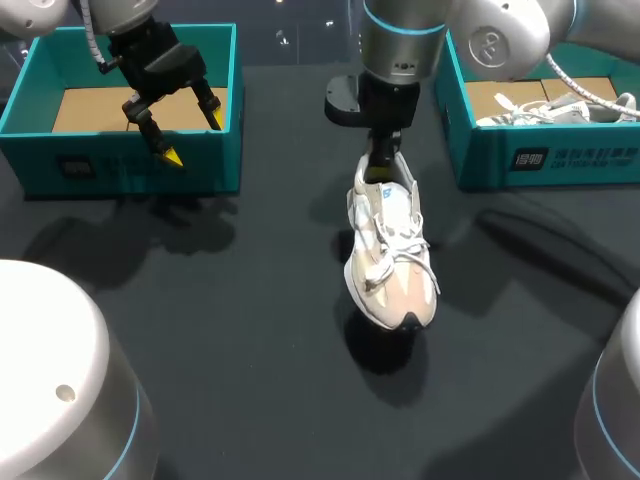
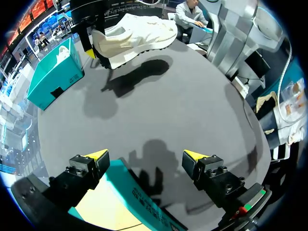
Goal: Take the shoe out of the shoebox, open the shoe tongue, remove and reinsert the insole, then place the shoe into the shoebox
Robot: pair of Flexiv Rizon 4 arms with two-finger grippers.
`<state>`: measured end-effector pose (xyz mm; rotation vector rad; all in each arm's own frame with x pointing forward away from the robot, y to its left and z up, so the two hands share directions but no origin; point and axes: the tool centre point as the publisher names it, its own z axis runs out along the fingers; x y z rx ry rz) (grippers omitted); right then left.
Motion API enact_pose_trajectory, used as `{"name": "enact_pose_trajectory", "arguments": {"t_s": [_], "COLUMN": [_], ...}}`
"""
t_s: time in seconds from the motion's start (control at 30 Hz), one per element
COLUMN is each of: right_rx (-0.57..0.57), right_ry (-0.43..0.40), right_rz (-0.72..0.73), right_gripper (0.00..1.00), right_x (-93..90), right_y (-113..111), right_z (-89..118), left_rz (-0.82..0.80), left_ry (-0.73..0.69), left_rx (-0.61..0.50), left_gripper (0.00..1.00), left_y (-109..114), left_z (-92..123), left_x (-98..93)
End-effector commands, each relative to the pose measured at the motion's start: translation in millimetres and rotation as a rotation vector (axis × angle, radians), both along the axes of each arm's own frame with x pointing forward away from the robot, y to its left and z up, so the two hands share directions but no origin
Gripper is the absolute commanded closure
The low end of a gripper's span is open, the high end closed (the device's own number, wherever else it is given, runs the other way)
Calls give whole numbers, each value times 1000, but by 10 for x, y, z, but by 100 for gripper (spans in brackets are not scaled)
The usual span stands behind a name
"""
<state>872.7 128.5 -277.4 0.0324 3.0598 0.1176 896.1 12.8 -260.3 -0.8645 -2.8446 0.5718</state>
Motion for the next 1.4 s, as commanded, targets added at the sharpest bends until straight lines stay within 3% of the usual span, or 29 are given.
{"name": "enact_pose_trajectory", "arguments": {"t_s": [0.03,0.3,0.47,0.93,1.03,1.4], "right_rx": [-9,-105,-103,-103,-165,-220], "right_ry": [-45,-116,-143,-143,-200,-233], "right_rz": [-6,9,3,3,-10,3], "right_gripper": [100,100,100,100,100,100], "right_x": [103,435,780,780,1059,2163], "right_y": [-293,-917,-1255,-1255,-1405,-1985], "right_z": [269,911,1279,1279,1420,1602], "left_rz": [-1,-1,-1,-1,-1,-1], "left_ry": [0,0,0,0,0,0], "left_rx": [2,2,2,2,2,2], "left_gripper": [0,0,0,0,0,0], "left_y": [4,4,4,4,4,4], "left_z": [5,5,5,5,5,5], "left_x": [1,1,1,1,1,1]}}
